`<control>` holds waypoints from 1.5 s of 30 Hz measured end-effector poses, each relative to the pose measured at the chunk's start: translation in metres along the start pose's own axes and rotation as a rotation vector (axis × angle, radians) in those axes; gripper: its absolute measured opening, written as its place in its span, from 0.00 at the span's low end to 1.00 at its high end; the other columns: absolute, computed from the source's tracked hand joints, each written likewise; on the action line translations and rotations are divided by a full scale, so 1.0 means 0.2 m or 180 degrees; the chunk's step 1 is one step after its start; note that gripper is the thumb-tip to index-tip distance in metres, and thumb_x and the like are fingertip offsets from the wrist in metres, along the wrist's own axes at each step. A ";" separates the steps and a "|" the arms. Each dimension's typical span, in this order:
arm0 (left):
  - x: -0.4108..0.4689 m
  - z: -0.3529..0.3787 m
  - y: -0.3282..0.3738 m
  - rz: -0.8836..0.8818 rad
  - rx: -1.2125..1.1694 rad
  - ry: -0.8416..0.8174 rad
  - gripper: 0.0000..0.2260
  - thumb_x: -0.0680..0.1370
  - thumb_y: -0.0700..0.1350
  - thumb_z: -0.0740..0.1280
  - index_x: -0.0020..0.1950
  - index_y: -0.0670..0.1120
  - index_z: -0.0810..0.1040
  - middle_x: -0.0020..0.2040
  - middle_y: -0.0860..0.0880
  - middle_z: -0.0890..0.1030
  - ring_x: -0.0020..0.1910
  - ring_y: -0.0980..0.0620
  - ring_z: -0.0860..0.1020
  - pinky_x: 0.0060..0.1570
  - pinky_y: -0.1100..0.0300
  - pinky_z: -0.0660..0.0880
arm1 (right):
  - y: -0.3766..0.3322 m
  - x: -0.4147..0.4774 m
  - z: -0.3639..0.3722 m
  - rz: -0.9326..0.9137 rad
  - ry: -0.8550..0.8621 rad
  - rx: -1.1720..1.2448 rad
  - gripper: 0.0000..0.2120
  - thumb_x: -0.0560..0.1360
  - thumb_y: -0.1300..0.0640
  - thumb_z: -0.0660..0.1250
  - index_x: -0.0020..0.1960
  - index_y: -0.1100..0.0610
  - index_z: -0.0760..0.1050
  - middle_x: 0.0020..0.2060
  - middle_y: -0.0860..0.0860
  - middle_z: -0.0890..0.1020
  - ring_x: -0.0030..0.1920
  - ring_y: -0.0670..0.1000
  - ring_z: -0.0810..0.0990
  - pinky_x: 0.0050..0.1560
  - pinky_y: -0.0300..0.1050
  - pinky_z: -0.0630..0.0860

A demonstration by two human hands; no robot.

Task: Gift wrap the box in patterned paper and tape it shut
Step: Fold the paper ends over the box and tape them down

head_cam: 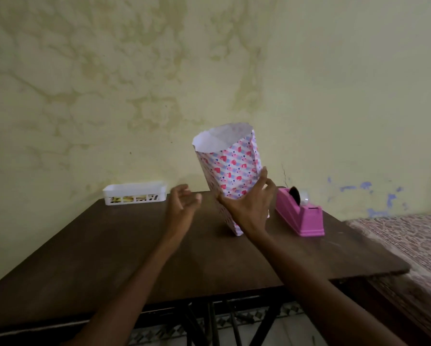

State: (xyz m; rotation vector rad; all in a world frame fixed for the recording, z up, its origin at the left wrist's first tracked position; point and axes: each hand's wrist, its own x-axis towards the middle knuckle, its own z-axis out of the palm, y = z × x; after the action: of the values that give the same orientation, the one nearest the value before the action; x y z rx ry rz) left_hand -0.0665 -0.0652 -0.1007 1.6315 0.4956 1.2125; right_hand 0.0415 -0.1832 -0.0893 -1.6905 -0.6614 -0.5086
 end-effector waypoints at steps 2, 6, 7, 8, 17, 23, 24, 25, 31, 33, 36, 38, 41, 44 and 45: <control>-0.02 0.08 -0.02 -0.0281 -0.0065 -0.0666 0.28 0.71 0.55 0.74 0.68 0.56 0.67 0.63 0.54 0.74 0.58 0.56 0.75 0.56 0.59 0.75 | 0.01 -0.01 0.02 -0.0002 -0.0029 0.0071 0.61 0.59 0.32 0.77 0.78 0.48 0.45 0.74 0.54 0.56 0.73 0.56 0.58 0.67 0.54 0.67; -0.02 0.21 0.02 -0.0501 -0.0466 -0.0891 0.37 0.65 0.62 0.73 0.71 0.55 0.65 0.64 0.54 0.74 0.60 0.52 0.77 0.55 0.50 0.78 | 0.07 -0.02 0.03 -0.0245 -0.0100 0.0177 0.60 0.60 0.33 0.77 0.79 0.51 0.47 0.73 0.54 0.58 0.71 0.52 0.62 0.64 0.46 0.69; -0.01 0.23 0.04 -0.0507 -0.0515 -0.0841 0.36 0.67 0.61 0.72 0.71 0.54 0.64 0.64 0.53 0.75 0.58 0.53 0.78 0.52 0.53 0.79 | 0.09 -0.02 0.02 -0.0332 -0.0147 0.0247 0.58 0.61 0.36 0.79 0.78 0.52 0.49 0.72 0.53 0.60 0.69 0.47 0.63 0.63 0.36 0.67; -0.01 0.24 0.04 -0.0475 -0.0549 -0.0782 0.35 0.69 0.60 0.72 0.72 0.53 0.64 0.63 0.53 0.76 0.56 0.53 0.79 0.48 0.56 0.80 | 0.12 -0.02 0.00 -0.0387 -0.0245 0.0343 0.55 0.62 0.41 0.80 0.77 0.53 0.53 0.69 0.51 0.61 0.66 0.42 0.62 0.62 0.29 0.65; -0.05 0.29 0.02 -0.0351 -0.0536 -0.0231 0.21 0.74 0.45 0.72 0.64 0.48 0.69 0.60 0.50 0.78 0.52 0.57 0.78 0.41 0.63 0.77 | 0.27 0.07 -0.20 0.0556 -0.1150 0.1641 0.15 0.79 0.45 0.63 0.55 0.57 0.69 0.55 0.55 0.79 0.53 0.51 0.82 0.51 0.49 0.81; -0.06 0.33 -0.05 -0.0226 -0.0496 -0.0029 0.26 0.70 0.46 0.76 0.65 0.50 0.69 0.63 0.50 0.77 0.58 0.53 0.78 0.46 0.64 0.78 | 0.36 0.06 -0.18 0.0413 -0.0875 0.1270 0.16 0.76 0.43 0.67 0.45 0.55 0.72 0.45 0.53 0.82 0.46 0.49 0.84 0.38 0.39 0.81; -0.05 0.33 -0.05 -0.0176 -0.0479 0.0020 0.28 0.69 0.45 0.77 0.66 0.50 0.69 0.62 0.51 0.77 0.58 0.54 0.78 0.45 0.65 0.78 | 0.37 0.06 -0.17 0.0359 -0.0741 0.1111 0.16 0.75 0.43 0.70 0.42 0.55 0.72 0.42 0.51 0.82 0.43 0.49 0.84 0.37 0.41 0.81; -0.06 0.33 -0.05 -0.0144 -0.0474 0.0070 0.30 0.69 0.45 0.77 0.67 0.50 0.69 0.62 0.51 0.77 0.57 0.55 0.78 0.42 0.67 0.78 | 0.37 0.07 -0.16 0.0336 -0.0613 0.0976 0.16 0.73 0.44 0.72 0.40 0.55 0.72 0.39 0.50 0.82 0.41 0.47 0.83 0.37 0.41 0.80; -0.05 0.36 -0.12 -0.0352 -0.0329 0.0186 0.29 0.68 0.46 0.77 0.68 0.49 0.72 0.60 0.52 0.79 0.50 0.58 0.78 0.37 0.71 0.74 | 0.44 0.06 -0.06 0.0598 -0.0462 0.1279 0.15 0.70 0.52 0.77 0.40 0.58 0.72 0.42 0.51 0.83 0.45 0.48 0.84 0.42 0.45 0.83; -0.05 0.37 -0.15 -0.0382 -0.0293 0.0252 0.28 0.68 0.47 0.78 0.66 0.49 0.73 0.60 0.52 0.79 0.53 0.56 0.78 0.41 0.68 0.74 | 0.48 0.06 -0.03 0.0768 -0.0452 0.1397 0.18 0.68 0.48 0.78 0.44 0.58 0.74 0.44 0.50 0.83 0.46 0.50 0.84 0.44 0.50 0.83; -0.06 0.40 -0.20 -0.0338 -0.0214 0.0294 0.27 0.67 0.47 0.78 0.64 0.50 0.74 0.59 0.52 0.80 0.54 0.55 0.79 0.40 0.68 0.75 | 0.51 0.06 0.00 0.0899 -0.0437 0.1510 0.22 0.66 0.45 0.79 0.50 0.55 0.75 0.47 0.50 0.83 0.47 0.49 0.83 0.48 0.55 0.83; -0.07 0.42 -0.22 -0.0320 -0.0235 0.0336 0.28 0.67 0.47 0.78 0.64 0.50 0.74 0.58 0.52 0.80 0.53 0.56 0.79 0.43 0.65 0.77 | 0.53 0.05 0.01 0.0927 -0.0510 0.1556 0.23 0.65 0.44 0.79 0.53 0.54 0.76 0.49 0.49 0.83 0.49 0.48 0.83 0.49 0.56 0.83; -0.06 0.43 -0.23 -0.0278 -0.0214 0.0549 0.27 0.68 0.49 0.78 0.64 0.48 0.74 0.57 0.53 0.80 0.55 0.54 0.79 0.50 0.59 0.78 | 0.53 0.04 0.00 0.0786 -0.0854 0.1651 0.21 0.67 0.47 0.78 0.56 0.51 0.77 0.52 0.47 0.83 0.53 0.46 0.82 0.54 0.53 0.81; -0.06 0.40 -0.21 -0.0343 -0.0114 0.0674 0.28 0.70 0.51 0.75 0.67 0.49 0.71 0.61 0.51 0.78 0.61 0.52 0.76 0.52 0.63 0.71 | 0.52 0.05 -0.03 0.0488 -0.1272 0.1634 0.18 0.73 0.57 0.74 0.62 0.53 0.78 0.57 0.46 0.82 0.58 0.42 0.80 0.59 0.50 0.79; -0.06 0.39 -0.20 -0.0400 -0.0108 0.0687 0.29 0.71 0.52 0.74 0.69 0.49 0.69 0.64 0.51 0.76 0.63 0.52 0.75 0.52 0.64 0.69 | 0.52 0.05 -0.04 0.0399 -0.1352 0.1602 0.17 0.74 0.60 0.72 0.63 0.54 0.78 0.58 0.46 0.82 0.58 0.42 0.80 0.60 0.51 0.79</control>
State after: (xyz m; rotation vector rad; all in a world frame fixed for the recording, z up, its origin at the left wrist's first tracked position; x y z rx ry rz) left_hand 0.0064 -0.0942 -0.1402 1.4262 0.6985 1.3014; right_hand 0.1188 -0.2048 -0.1572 -1.3494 -0.8949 0.1148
